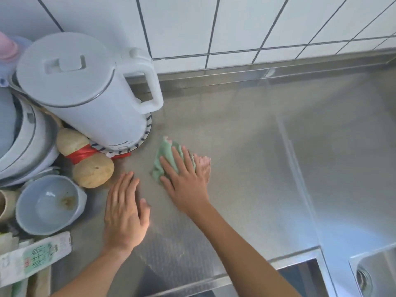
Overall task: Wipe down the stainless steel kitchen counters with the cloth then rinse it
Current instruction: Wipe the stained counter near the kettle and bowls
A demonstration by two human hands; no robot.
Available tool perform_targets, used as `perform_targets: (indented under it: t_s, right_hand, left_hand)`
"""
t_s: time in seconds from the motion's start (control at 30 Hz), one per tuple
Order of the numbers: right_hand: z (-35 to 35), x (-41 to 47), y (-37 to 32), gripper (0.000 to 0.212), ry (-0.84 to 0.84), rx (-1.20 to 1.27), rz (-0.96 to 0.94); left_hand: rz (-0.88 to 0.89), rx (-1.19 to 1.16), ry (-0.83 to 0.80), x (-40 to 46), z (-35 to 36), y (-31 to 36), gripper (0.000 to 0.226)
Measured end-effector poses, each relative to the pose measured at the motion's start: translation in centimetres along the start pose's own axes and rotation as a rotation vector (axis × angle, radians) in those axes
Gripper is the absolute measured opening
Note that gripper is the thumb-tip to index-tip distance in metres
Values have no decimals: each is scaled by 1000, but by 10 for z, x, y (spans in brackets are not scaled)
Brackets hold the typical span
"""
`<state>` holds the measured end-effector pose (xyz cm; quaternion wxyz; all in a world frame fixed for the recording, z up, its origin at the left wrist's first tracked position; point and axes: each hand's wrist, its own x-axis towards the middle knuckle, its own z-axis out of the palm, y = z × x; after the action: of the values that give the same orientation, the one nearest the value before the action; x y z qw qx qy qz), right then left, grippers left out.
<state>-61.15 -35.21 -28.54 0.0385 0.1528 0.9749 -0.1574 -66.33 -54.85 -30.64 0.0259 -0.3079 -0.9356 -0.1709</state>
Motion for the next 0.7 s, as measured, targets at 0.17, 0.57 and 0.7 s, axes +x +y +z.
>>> perform_targets:
  t_s: [0.17, 0.57, 0.7]
  right_hand:
    - [-28, -27, 81, 57, -65, -98, -47]
    - [-40, 152, 29, 53, -4, 5, 242]
    - [-20, 77, 18, 51, -31, -13, -115]
  left_hand:
    - [-12, -5, -13, -1, -2, 1, 54]
    - [-7, -32, -25, -4, 5, -4, 55]
    - [-10, -37, -33, -3, 3, -1, 54]
